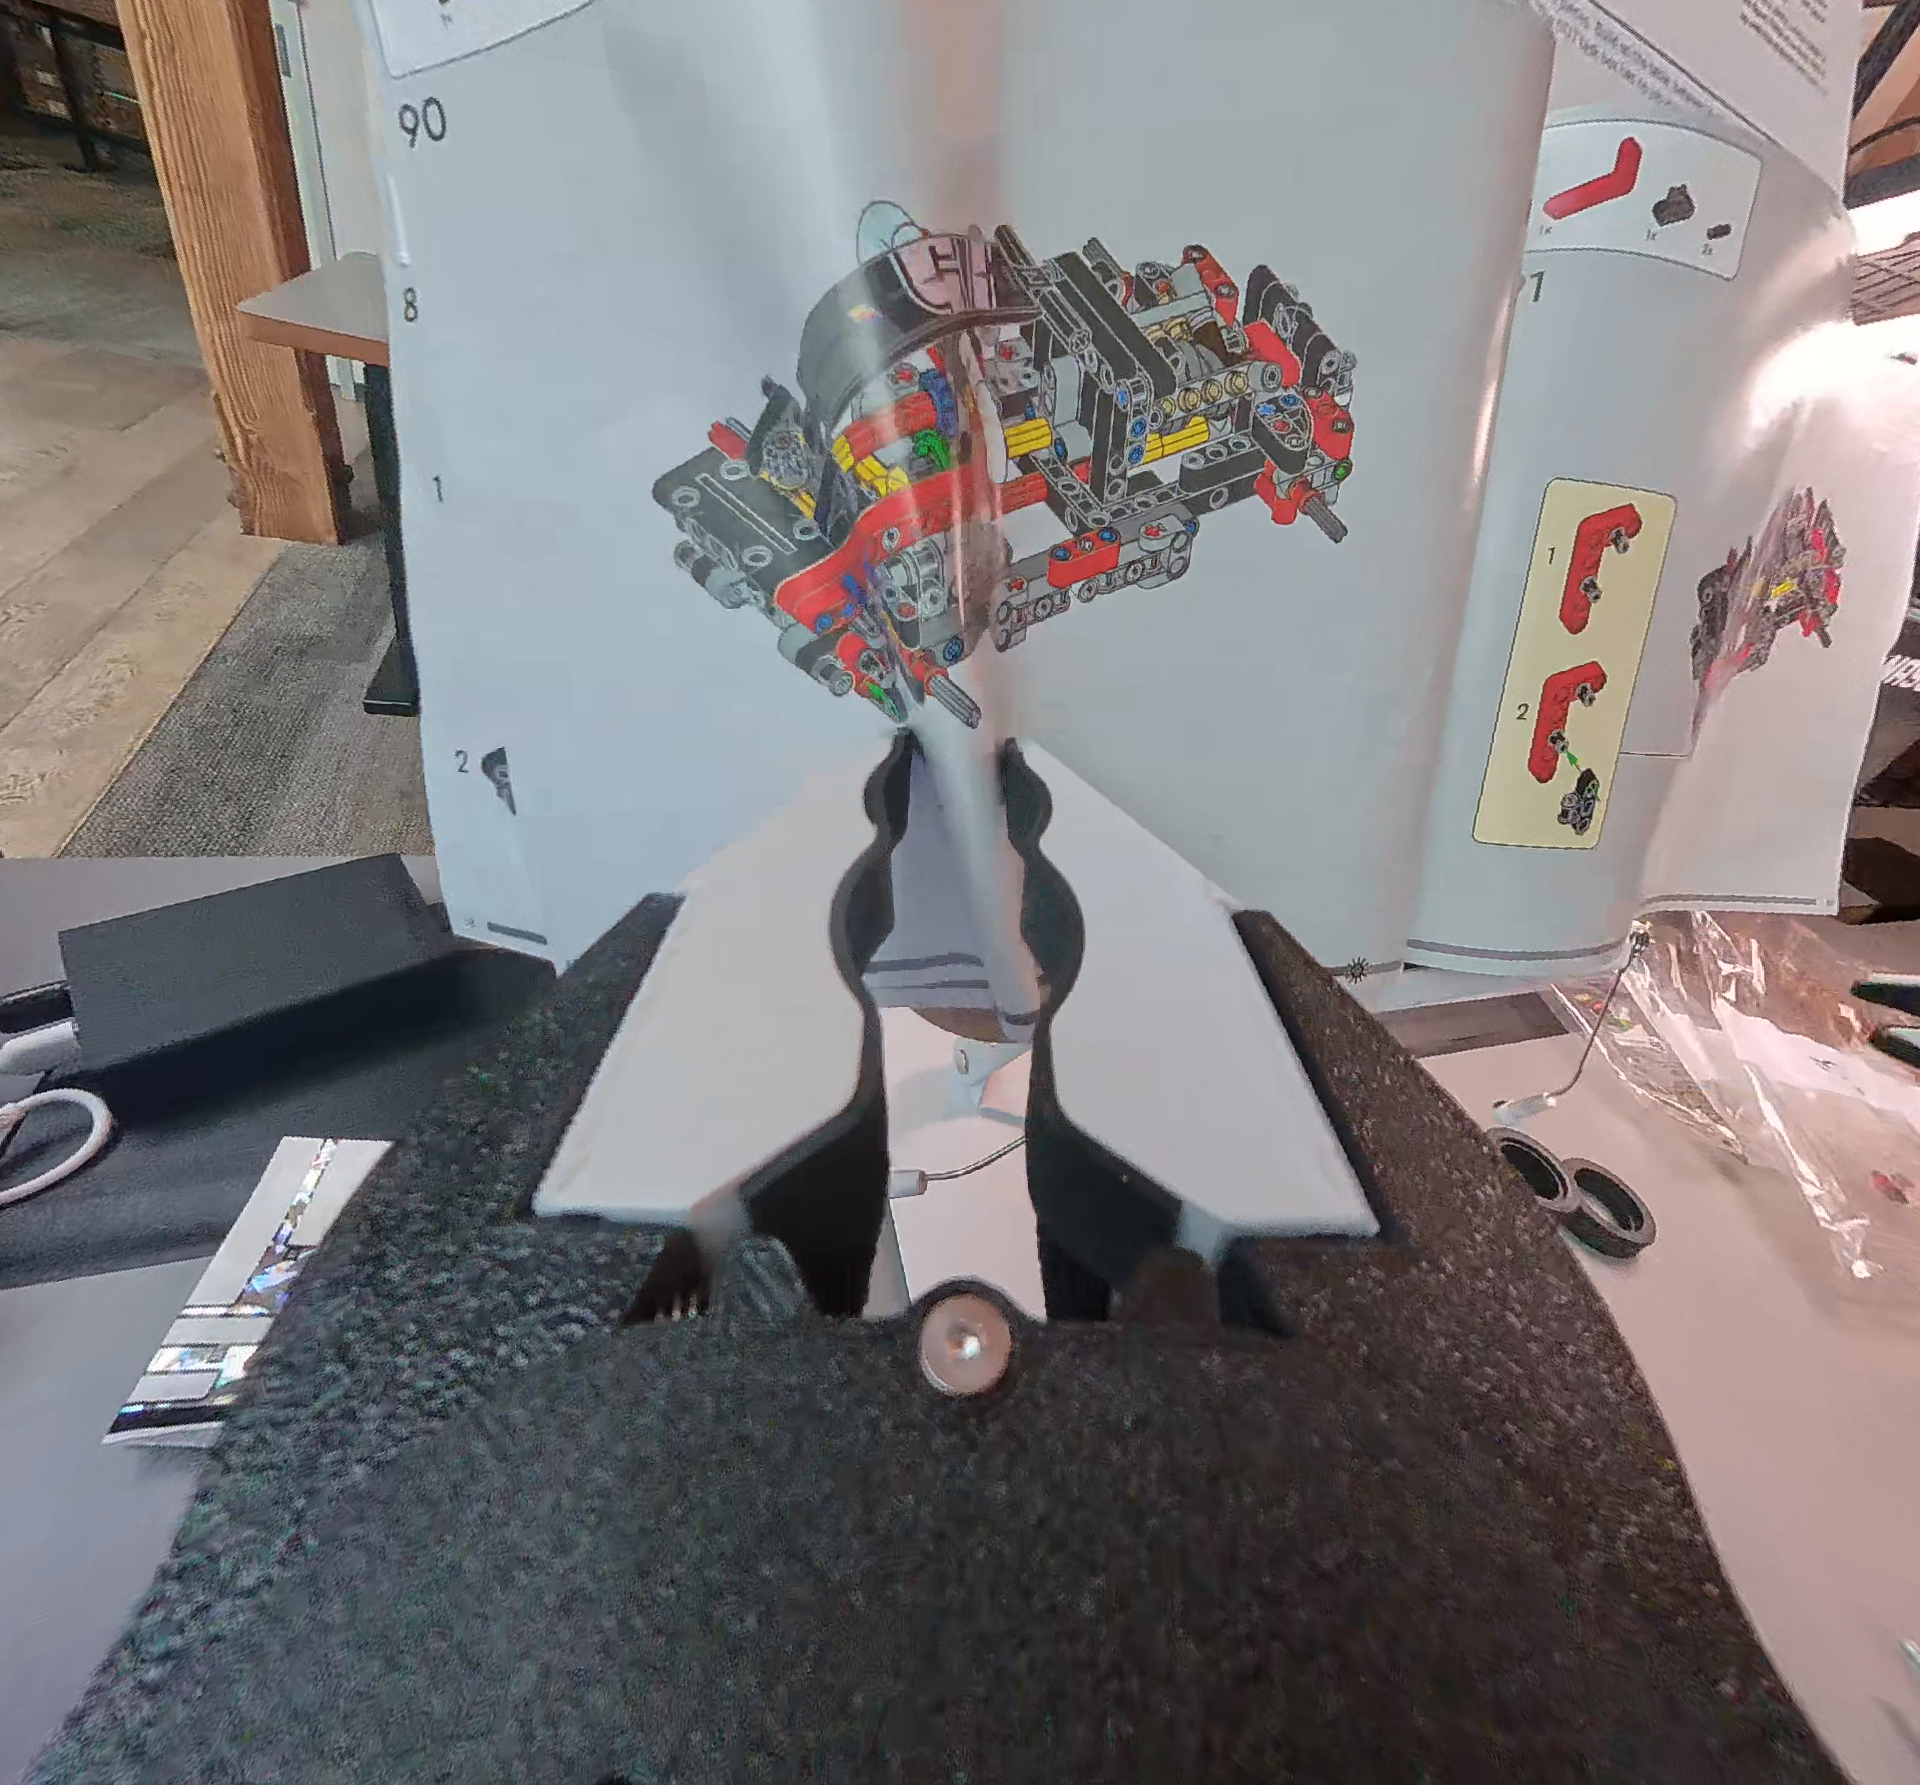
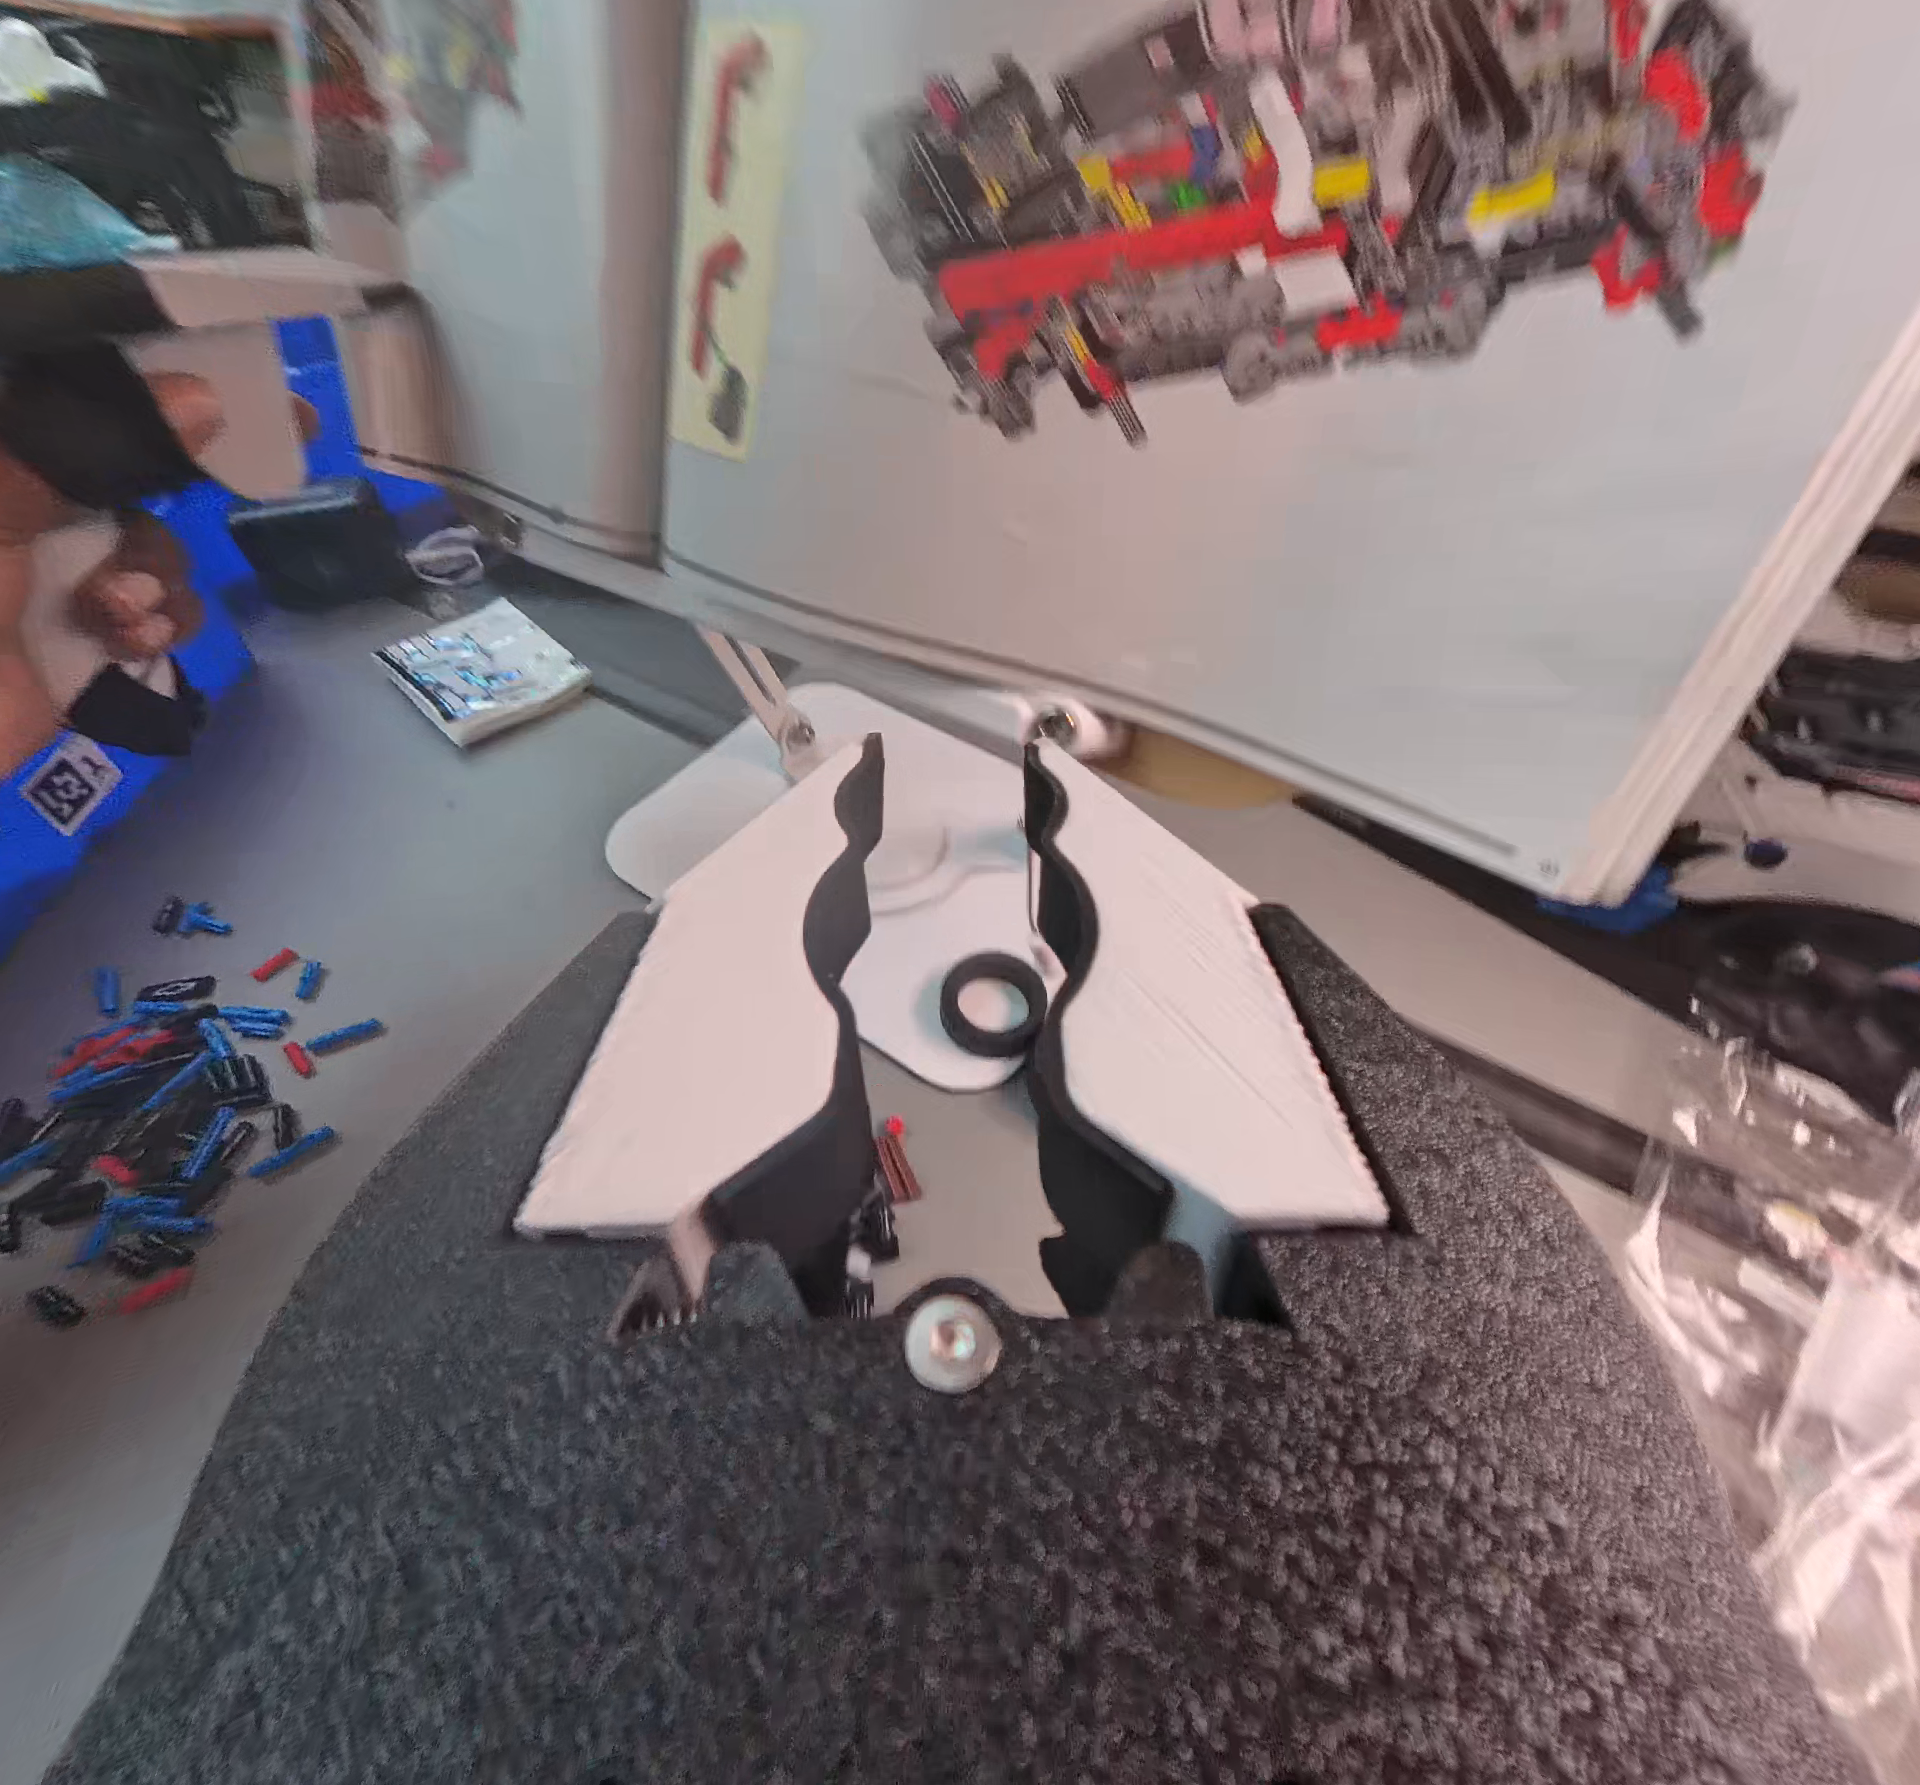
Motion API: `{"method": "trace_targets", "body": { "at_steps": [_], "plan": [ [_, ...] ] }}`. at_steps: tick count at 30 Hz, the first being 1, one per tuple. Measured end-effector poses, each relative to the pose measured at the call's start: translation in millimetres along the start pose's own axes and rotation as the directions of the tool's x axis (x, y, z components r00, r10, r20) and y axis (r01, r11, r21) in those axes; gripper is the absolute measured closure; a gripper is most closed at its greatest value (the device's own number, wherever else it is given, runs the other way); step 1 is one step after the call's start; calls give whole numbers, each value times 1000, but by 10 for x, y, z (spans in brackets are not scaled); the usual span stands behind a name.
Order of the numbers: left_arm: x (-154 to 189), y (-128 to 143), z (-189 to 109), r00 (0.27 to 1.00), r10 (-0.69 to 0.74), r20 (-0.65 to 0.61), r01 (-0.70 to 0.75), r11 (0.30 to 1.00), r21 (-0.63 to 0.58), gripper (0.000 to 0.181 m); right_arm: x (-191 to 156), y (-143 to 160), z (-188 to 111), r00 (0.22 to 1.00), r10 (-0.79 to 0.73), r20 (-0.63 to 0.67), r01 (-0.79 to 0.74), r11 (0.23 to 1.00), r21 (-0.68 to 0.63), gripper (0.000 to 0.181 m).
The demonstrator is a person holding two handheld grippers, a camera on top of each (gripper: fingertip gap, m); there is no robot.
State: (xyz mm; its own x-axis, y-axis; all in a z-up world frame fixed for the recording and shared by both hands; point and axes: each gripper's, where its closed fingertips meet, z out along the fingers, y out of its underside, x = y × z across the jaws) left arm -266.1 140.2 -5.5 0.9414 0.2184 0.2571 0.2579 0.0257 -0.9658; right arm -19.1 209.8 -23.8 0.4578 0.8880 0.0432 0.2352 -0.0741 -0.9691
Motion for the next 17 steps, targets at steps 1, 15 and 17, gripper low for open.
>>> {"method": "trace_targets", "body": {
  "at_steps": [1, 15, 17],
  "plan": [
    [34, -2, -2, 1000, 5, -9, -5, 1000, 2, 171, -96, -143, -18, 999, -48, 8, 47, 997, 55, 152],
    [1205, -260, -351, 944, 262, -200, -227, 956, 185, 176, -648, -703, 61, 979, -45, 197, -4, 971, 240, 119],
    [1413, -221, -350, 921, 329, -209, -289, 936, 200, 171, -720, -798, -2, 965, -7, 262, -64, 963, 262, 115]
  ]
}}
